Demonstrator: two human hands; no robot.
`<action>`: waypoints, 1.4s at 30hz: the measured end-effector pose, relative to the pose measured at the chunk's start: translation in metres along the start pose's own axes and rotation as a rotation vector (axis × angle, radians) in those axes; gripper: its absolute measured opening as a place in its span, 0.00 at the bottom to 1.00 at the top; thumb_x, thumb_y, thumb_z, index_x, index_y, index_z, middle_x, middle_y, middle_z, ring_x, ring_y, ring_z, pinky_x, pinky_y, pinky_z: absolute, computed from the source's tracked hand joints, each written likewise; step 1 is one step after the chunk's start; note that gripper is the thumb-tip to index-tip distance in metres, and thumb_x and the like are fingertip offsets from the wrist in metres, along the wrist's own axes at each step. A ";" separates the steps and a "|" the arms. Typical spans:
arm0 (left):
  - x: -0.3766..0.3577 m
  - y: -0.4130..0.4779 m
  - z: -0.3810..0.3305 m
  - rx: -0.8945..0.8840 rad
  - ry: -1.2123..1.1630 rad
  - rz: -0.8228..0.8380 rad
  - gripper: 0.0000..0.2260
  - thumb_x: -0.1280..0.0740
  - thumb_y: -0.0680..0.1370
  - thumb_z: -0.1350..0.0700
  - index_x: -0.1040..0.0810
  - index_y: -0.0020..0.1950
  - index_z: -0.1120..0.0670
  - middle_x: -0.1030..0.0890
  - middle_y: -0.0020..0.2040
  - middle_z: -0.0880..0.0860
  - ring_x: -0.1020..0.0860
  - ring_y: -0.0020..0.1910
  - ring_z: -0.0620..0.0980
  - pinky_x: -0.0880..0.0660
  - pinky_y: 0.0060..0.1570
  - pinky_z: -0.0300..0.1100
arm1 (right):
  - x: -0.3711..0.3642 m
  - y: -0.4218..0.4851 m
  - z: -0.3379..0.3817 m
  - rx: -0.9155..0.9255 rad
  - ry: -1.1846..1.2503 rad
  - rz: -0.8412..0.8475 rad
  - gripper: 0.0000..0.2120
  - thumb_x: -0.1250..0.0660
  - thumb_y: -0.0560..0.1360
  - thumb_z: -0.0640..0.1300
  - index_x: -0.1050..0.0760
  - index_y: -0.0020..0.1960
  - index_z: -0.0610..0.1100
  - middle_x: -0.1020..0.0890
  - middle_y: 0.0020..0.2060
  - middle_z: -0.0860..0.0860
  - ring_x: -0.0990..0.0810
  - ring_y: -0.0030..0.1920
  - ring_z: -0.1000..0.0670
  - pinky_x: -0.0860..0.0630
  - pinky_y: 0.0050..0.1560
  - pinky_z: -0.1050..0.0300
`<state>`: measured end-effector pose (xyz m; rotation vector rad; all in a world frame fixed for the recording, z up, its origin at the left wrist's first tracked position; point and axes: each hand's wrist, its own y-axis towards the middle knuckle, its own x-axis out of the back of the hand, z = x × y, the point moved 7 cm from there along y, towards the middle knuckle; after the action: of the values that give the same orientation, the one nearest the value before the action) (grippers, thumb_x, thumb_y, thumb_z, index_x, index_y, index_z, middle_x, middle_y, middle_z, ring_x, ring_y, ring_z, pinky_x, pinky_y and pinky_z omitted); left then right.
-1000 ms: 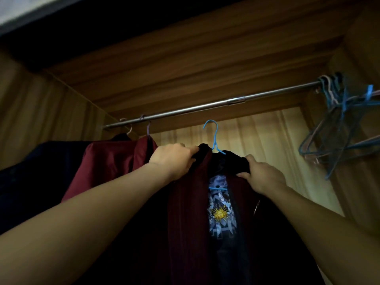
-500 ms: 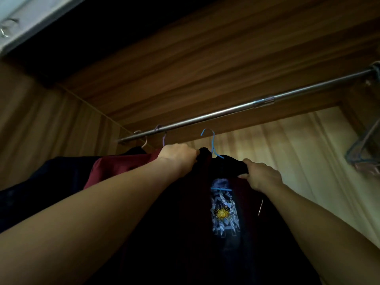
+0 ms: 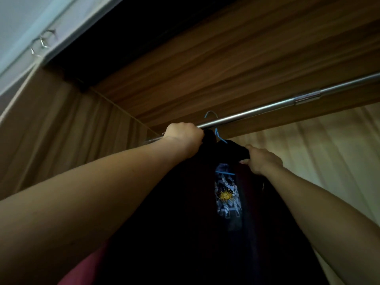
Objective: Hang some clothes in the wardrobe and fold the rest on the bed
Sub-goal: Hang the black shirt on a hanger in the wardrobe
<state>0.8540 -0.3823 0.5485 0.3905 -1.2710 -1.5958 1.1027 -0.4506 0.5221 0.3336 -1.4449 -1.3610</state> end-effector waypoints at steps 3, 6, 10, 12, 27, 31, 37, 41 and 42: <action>-0.009 -0.028 -0.011 -0.007 0.000 -0.031 0.12 0.38 0.83 0.53 0.22 0.64 0.48 0.20 0.52 0.53 0.20 0.50 0.57 0.32 0.39 0.48 | -0.023 -0.023 0.002 0.007 0.010 0.036 0.24 0.34 0.79 0.59 0.34 0.71 0.55 0.21 0.56 0.44 0.22 0.56 0.39 0.21 0.55 0.44; -0.020 -0.052 -0.019 0.045 -0.079 -0.117 0.15 0.40 0.83 0.53 0.28 0.70 0.49 0.22 0.58 0.56 0.22 0.56 0.61 0.34 0.38 0.49 | -0.040 -0.048 -0.011 -0.037 0.096 -0.020 0.23 0.38 0.81 0.58 0.36 0.72 0.51 0.25 0.59 0.41 0.26 0.59 0.36 0.24 0.57 0.41; -0.032 -0.073 -0.021 0.144 -0.161 -0.132 0.23 0.41 0.82 0.46 0.37 0.78 0.48 0.30 0.69 0.60 0.31 0.66 0.64 0.30 0.52 0.56 | -0.052 -0.083 -0.025 -0.102 0.261 -0.099 0.28 0.45 0.82 0.63 0.40 0.76 0.50 0.30 0.67 0.37 0.31 0.66 0.33 0.28 0.63 0.37; -0.037 -0.085 -0.028 0.166 -0.142 -0.169 0.27 0.42 0.81 0.42 0.38 0.78 0.47 0.33 0.71 0.60 0.36 0.70 0.64 0.35 0.61 0.61 | -0.061 -0.108 -0.025 -0.111 0.289 -0.096 0.38 0.46 0.78 0.70 0.45 0.80 0.50 0.33 0.71 0.38 0.34 0.70 0.34 0.30 0.67 0.36; -0.089 -0.170 -0.084 0.036 -0.592 -0.048 0.31 0.35 0.77 0.65 0.39 0.80 0.58 0.60 0.82 0.60 0.66 0.80 0.59 0.57 0.78 0.60 | -0.111 -0.233 -0.034 0.022 0.160 0.176 0.37 0.39 0.80 0.43 0.56 0.82 0.52 0.20 0.54 0.41 0.19 0.50 0.38 0.22 0.49 0.47; -0.095 -0.202 -0.088 -0.050 -0.591 0.024 0.32 0.32 0.78 0.57 0.40 0.80 0.56 0.61 0.82 0.58 0.69 0.79 0.58 0.57 0.77 0.62 | -0.118 -0.267 -0.037 -0.025 0.132 0.299 0.42 0.35 0.78 0.43 0.58 0.82 0.54 0.21 0.58 0.39 0.20 0.53 0.38 0.22 0.53 0.49; -0.115 -0.292 -0.130 -0.154 -0.859 0.181 0.28 0.31 0.79 0.58 0.34 0.77 0.59 0.56 0.81 0.60 0.62 0.80 0.57 0.61 0.73 0.41 | -0.102 -0.333 -0.039 -0.208 0.260 0.261 0.34 0.27 0.74 0.45 0.39 0.75 0.46 0.22 0.57 0.41 0.20 0.55 0.39 0.25 0.52 0.53; -0.113 -0.355 -0.151 -0.216 -1.010 0.203 0.23 0.32 0.79 0.59 0.28 0.74 0.56 0.35 0.70 0.54 0.40 0.73 0.52 0.40 0.71 0.36 | -0.100 -0.402 -0.029 -0.277 0.302 0.452 0.28 0.25 0.75 0.47 0.31 0.71 0.47 0.22 0.41 0.52 0.23 0.37 0.54 0.27 0.33 0.67; -0.113 -0.371 -0.157 -0.241 -1.045 0.250 0.23 0.32 0.79 0.58 0.28 0.74 0.55 0.32 0.68 0.52 0.36 0.70 0.51 0.36 0.70 0.37 | -0.096 -0.422 -0.027 -0.282 0.278 0.478 0.26 0.25 0.74 0.47 0.28 0.69 0.47 0.22 0.40 0.54 0.24 0.37 0.57 0.30 0.33 0.68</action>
<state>0.8350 -0.3974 0.1310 -0.8401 -1.7397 -1.7388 0.9753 -0.5203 0.1135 -0.0120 -1.0027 -1.0578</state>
